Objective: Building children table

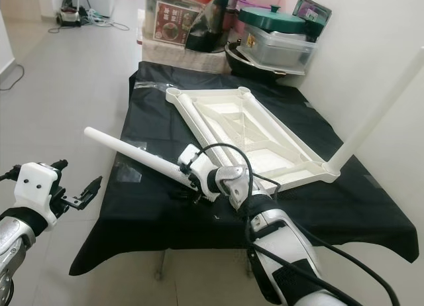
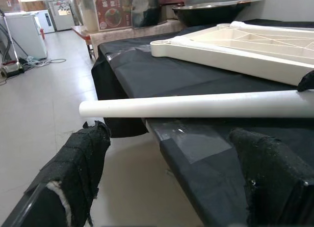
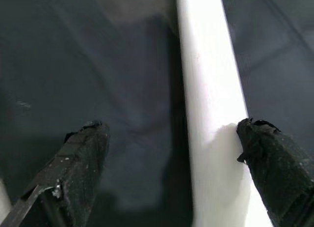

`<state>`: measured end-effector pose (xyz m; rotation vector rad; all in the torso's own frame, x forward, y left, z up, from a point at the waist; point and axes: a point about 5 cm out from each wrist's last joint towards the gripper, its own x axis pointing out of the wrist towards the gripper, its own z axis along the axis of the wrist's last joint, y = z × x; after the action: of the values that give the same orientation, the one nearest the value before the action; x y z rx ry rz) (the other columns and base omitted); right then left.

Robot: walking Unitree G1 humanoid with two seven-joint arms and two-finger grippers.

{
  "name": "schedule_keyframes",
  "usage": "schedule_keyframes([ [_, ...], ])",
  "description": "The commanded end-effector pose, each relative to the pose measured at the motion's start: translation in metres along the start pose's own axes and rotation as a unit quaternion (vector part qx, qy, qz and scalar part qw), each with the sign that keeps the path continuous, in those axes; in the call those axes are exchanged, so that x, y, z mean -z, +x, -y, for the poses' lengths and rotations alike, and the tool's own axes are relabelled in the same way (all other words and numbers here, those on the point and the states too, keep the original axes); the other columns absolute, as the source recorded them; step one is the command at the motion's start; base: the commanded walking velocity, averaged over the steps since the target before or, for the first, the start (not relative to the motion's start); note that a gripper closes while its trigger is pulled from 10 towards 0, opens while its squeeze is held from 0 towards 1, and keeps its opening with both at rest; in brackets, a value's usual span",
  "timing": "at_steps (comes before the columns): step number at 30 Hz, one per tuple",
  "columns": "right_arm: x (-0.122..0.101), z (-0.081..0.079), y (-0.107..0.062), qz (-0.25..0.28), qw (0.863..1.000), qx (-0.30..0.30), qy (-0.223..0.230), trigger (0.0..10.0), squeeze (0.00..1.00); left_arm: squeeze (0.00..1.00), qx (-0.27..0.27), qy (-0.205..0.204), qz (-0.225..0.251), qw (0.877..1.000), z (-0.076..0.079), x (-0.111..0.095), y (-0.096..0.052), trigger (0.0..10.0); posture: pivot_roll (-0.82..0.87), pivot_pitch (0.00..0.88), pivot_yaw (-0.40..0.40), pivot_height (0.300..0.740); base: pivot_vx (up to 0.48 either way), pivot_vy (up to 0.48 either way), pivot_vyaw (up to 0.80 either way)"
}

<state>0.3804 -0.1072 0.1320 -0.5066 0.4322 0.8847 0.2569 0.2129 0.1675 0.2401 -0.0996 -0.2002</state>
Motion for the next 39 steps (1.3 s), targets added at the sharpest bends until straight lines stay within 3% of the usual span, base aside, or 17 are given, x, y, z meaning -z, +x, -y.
schedule_keyframes([
  [1, 0.01, 0.005, -0.003, -0.035, 0.999, 0.028, -0.006, 10.0, 0.0, 0.0, 0.007, -0.008, -0.002, 1.0, 0.005, 0.001, 0.0, 10.0, 0.18, 0.0, -0.225, 0.74, 0.0, 0.0, 0.0],
  [8, 0.008, 0.013, -0.006, -0.039, 0.998, 0.058, 0.001, 10.0, 0.0, 0.0, 0.007, -0.008, -0.002, 1.0, 0.006, 0.0, 0.0, 10.0, 0.19, 0.0, -0.234, 0.74, 0.0, 0.0, 0.0],
  [24, 0.041, -0.005, -0.002, -0.157, 0.987, -0.009, -0.031, 10.0, 0.0, 0.0, 0.01, -0.012, -0.007, 1.0, 0.012, 0.003, -0.001, 10.0, 0.18, 0.0, -0.251, 0.74, 0.0, 0.0, 0.0],
  [25, 0.043, -0.007, -0.002, -0.159, 0.987, -0.017, -0.03, 9.3, 0.0, 0.0, 0.011, -0.012, -0.007, 1.0, 0.013, 0.004, -0.001, 10.0, 0.18, 0.0, -0.253, 0.74, 0.0, 0.0, 0.0],
  [27, 0.043, -0.008, -0.002, -0.16, 0.986, -0.021, -0.029, 9.3, 0.0, 0.0, 0.012, -0.012, -0.007, 1.0, 0.014, 0.004, -0.001, 10.0, 0.18, 0.0, -0.253, 0.74, 0.0, 0.0, 0.0],
  [28, 0.044, -0.008, -0.002, -0.162, 0.986, -0.025, -0.03, 4.1, 0.0, 0.0, 0.012, -0.013, -0.006, 1.0, 0.015, 0.004, 0.0, 10.0, 0.18, 0.0, -0.253, 0.74, 0.0, 0.0, 0.0],
  [29, 0.045, -0.009, -0.002, -0.164, 0.986, -0.027, -0.03, 0.0, 0.0, 0.0, 0.013, -0.013, -0.006, 1.0, 0.016, 0.004, 0.0, 10.0, 0.18, 0.0, -0.253, 0.74, 0.0, 0.0, 0.0],
  [39, 0.058, -0.006, -0.01, -0.177, 0.984, -0.035, -0.014, 0.0, 0.0, 0.0, 0.016, -0.011, -0.007, 1.0, 0.016, 0.005, 0.001, 10.0, 0.17, 0.0, -0.244, 0.74, 0.0, 0.0, 0.0],
])
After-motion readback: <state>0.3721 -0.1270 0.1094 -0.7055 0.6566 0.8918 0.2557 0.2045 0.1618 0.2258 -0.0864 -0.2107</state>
